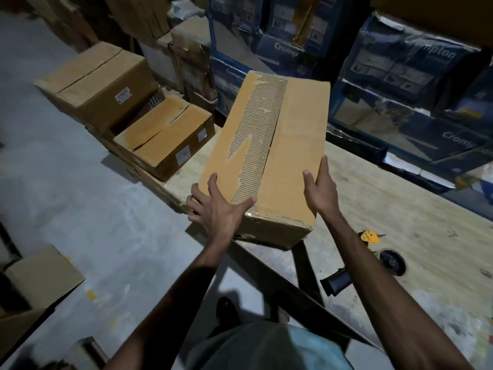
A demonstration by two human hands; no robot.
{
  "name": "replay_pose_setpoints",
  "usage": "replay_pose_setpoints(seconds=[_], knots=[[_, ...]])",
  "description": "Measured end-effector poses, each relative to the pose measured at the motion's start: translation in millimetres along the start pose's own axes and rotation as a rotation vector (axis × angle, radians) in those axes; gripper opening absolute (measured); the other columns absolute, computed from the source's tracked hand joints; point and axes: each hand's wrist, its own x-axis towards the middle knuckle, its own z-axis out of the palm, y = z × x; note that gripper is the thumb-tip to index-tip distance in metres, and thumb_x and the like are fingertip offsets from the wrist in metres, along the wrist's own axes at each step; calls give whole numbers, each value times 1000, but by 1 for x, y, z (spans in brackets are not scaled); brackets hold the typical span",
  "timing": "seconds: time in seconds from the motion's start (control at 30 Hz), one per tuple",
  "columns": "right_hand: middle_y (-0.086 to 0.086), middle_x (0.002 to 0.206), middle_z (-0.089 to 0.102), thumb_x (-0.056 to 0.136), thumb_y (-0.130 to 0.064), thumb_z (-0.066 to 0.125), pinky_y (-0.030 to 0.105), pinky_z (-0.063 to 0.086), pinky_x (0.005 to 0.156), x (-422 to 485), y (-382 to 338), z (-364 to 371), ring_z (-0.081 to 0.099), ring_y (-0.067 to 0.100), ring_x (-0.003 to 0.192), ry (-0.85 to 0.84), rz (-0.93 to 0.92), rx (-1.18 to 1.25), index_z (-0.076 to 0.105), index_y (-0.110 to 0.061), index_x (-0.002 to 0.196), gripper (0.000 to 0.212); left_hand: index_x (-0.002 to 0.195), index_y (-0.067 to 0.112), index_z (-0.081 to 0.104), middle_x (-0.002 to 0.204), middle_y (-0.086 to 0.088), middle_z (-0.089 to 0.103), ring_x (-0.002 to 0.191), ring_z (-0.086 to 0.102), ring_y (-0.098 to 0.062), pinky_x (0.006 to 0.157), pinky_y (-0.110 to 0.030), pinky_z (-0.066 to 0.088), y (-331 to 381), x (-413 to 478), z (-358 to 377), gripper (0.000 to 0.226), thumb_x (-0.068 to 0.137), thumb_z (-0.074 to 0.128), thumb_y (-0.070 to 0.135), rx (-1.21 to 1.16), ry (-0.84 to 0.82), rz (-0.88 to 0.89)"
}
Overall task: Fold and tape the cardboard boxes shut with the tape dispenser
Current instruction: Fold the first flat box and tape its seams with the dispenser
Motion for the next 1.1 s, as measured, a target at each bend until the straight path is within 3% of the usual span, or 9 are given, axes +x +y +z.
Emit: replay_pose_setpoints(seconds=[0.17,0.3,0.47,0.57,0.7,0.83,0.93,1.0,1.1], knots=[[3,149,54,104,-40,59,34,45,98,-60,27,-1,53,13,125,371,131,320,41,-20,154,57,150,40,31,160,-13,17,142,18,-39,111,-56,27,-1,7,9,116,56,89,71,-73,55,-6],[16,143,53,96,-29,73,39,45,95,-133,103,5,55,37,128,722,667,335,46,-8,145,60,147,42,34,160,-12,18,143,17,-38,111,-55,26,0,6,18,109,58,92,65,-112,111,11],[26,146,45,84,-26,85,52,50,93,-157,179,-1,55,38,112,648,1182,697,31,-10,152,87,144,39,39,160,-12,16,144,14,-36,110,-52,24,20,6,25,102,60,91,64,-103,97,38],[17,111,64,93,-9,75,39,58,65,-139,198,0,65,28,79,483,970,971,39,-10,148,65,141,38,44,161,-12,15,145,12,-36,111,-52,22,30,5,26,95,63,90,65,-117,76,22],[10,67,49,101,-4,59,29,45,42,-122,195,-7,49,19,42,433,855,1067,38,-18,119,31,148,35,37,164,-8,14,148,11,-36,116,-58,19,9,6,19,99,68,82,73,-140,29,92],[10,69,46,100,-1,59,28,42,41,-138,168,-27,47,18,44,399,686,1109,40,-18,117,30,151,34,37,168,-2,15,152,12,-27,115,-60,18,-9,-14,5,91,77,79,67,-230,92,157],[11,74,52,92,-7,72,28,42,41,-155,138,-50,47,21,44,324,536,1028,44,-24,122,44,134,28,59,151,-4,46,139,41,-21,116,-52,30,-8,-41,-9,49,91,76,45,-366,96,245],[10,78,59,99,-2,63,30,42,41,-165,111,-71,48,20,45,285,399,887,44,-25,122,38,113,27,73,118,3,71,110,66,-15,99,-52,56,0,-53,-20,20,97,69,37,-531,-90,215],[10,90,65,99,3,61,38,49,49,-177,64,-98,56,28,54,203,132,573,48,-26,125,41,108,24,78,100,4,80,89,76,-14,88,-44,62,24,-64,-34,30,104,56,44,-614,-521,61]])
